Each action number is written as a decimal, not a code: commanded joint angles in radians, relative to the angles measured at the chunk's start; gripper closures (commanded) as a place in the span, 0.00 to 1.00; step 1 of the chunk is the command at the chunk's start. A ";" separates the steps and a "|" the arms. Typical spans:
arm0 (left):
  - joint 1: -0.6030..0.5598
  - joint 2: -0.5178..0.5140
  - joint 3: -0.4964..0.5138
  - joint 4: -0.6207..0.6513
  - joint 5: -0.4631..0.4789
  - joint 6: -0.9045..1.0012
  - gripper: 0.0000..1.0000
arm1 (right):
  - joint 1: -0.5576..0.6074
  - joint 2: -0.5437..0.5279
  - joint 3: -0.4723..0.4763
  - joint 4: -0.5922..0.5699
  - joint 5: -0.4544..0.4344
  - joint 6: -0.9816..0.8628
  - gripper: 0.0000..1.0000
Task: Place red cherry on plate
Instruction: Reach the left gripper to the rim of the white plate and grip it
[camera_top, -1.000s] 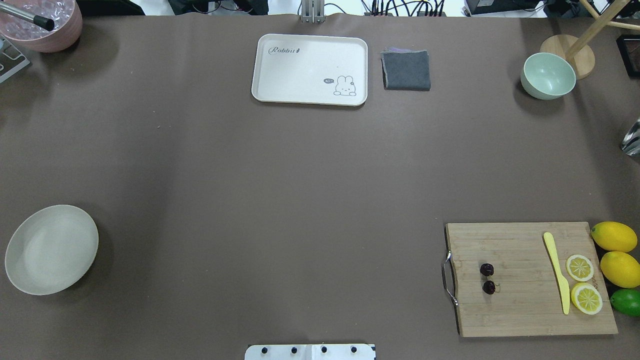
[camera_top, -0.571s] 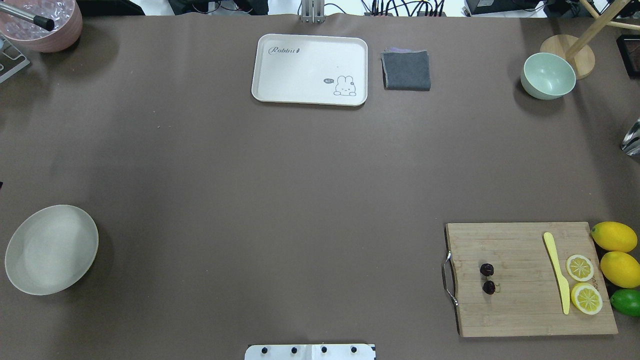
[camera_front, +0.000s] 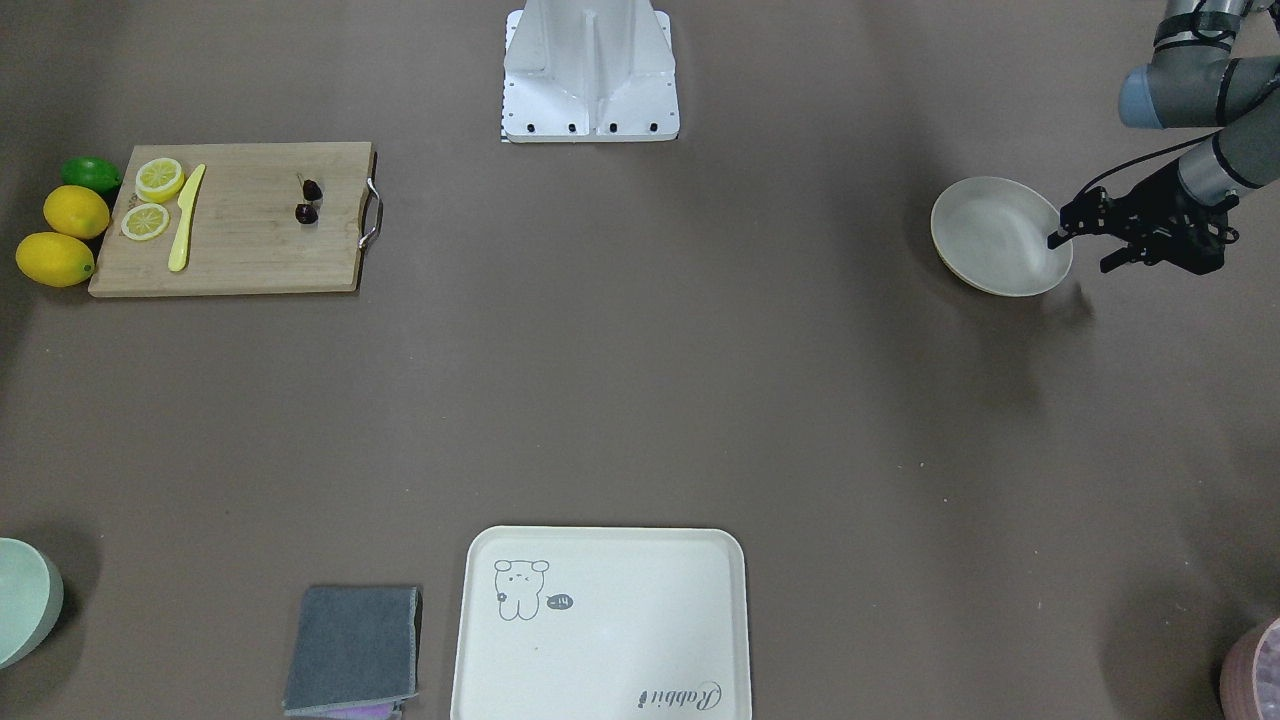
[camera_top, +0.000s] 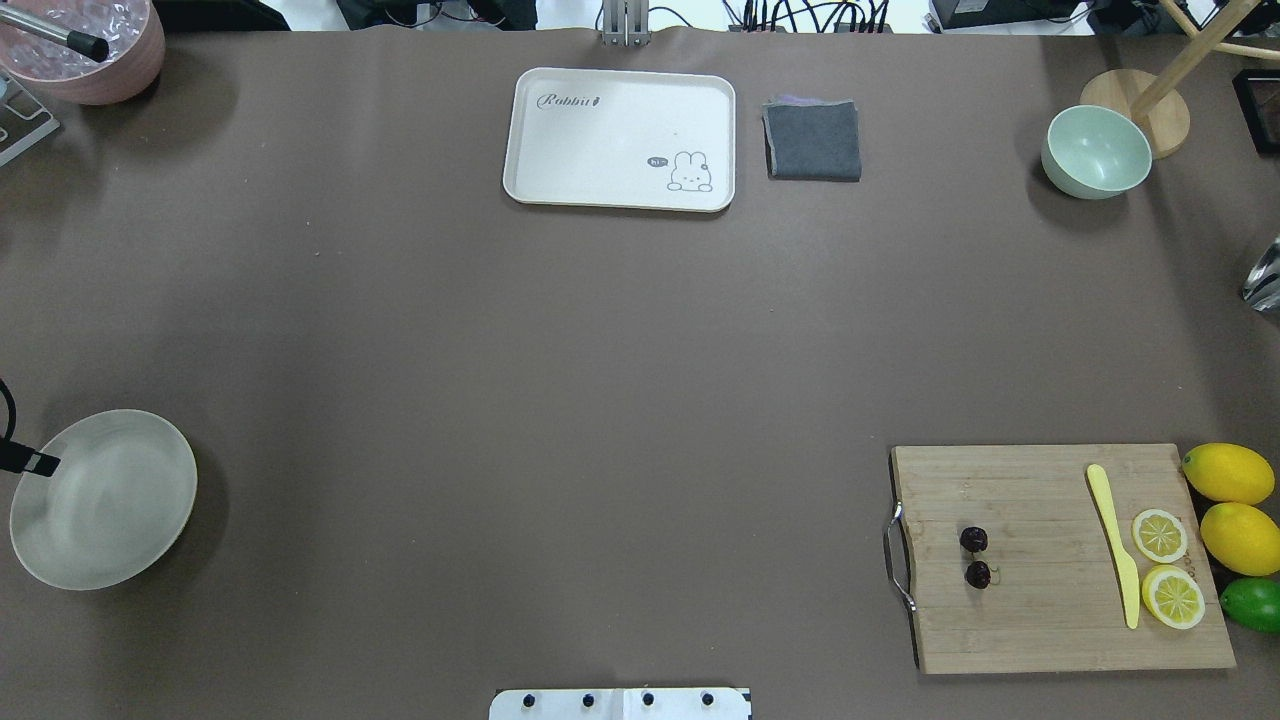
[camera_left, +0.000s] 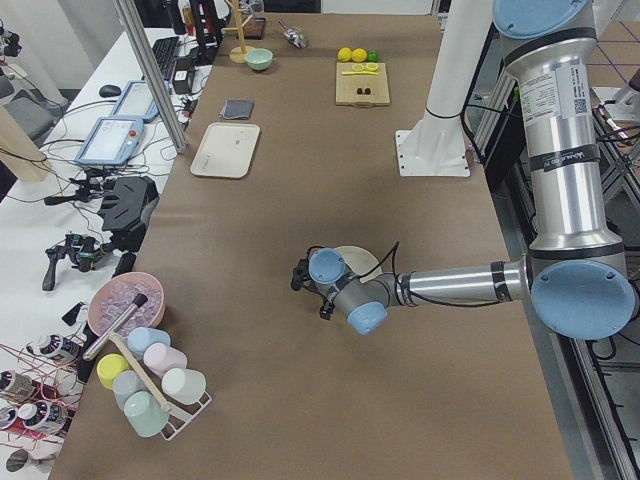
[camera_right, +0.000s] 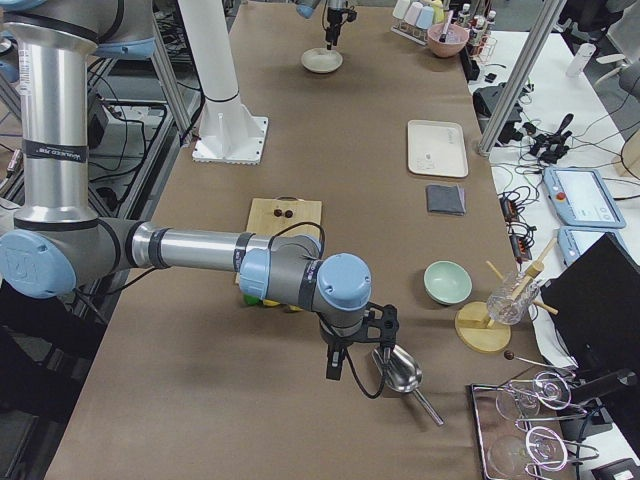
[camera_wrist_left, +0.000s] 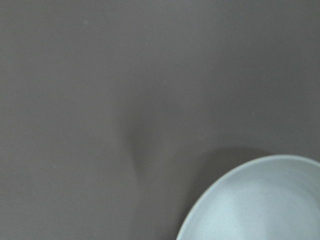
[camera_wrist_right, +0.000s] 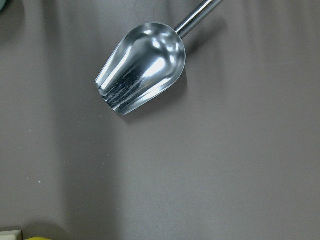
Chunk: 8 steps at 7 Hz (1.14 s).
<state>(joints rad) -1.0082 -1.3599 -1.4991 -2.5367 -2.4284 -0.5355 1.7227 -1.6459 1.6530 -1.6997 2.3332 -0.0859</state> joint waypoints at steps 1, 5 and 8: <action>0.011 0.002 0.043 -0.065 0.000 0.002 0.53 | 0.000 0.000 0.001 0.000 0.000 0.000 0.00; 0.013 -0.010 0.033 -0.065 -0.009 -0.006 1.00 | 0.000 0.001 0.001 0.000 -0.002 0.002 0.00; 0.014 -0.027 0.034 -0.059 -0.074 -0.009 1.00 | 0.000 0.003 0.022 0.000 -0.003 0.005 0.00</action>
<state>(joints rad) -0.9943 -1.3754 -1.4662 -2.6002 -2.4567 -0.5428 1.7226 -1.6432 1.6638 -1.6997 2.3306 -0.0823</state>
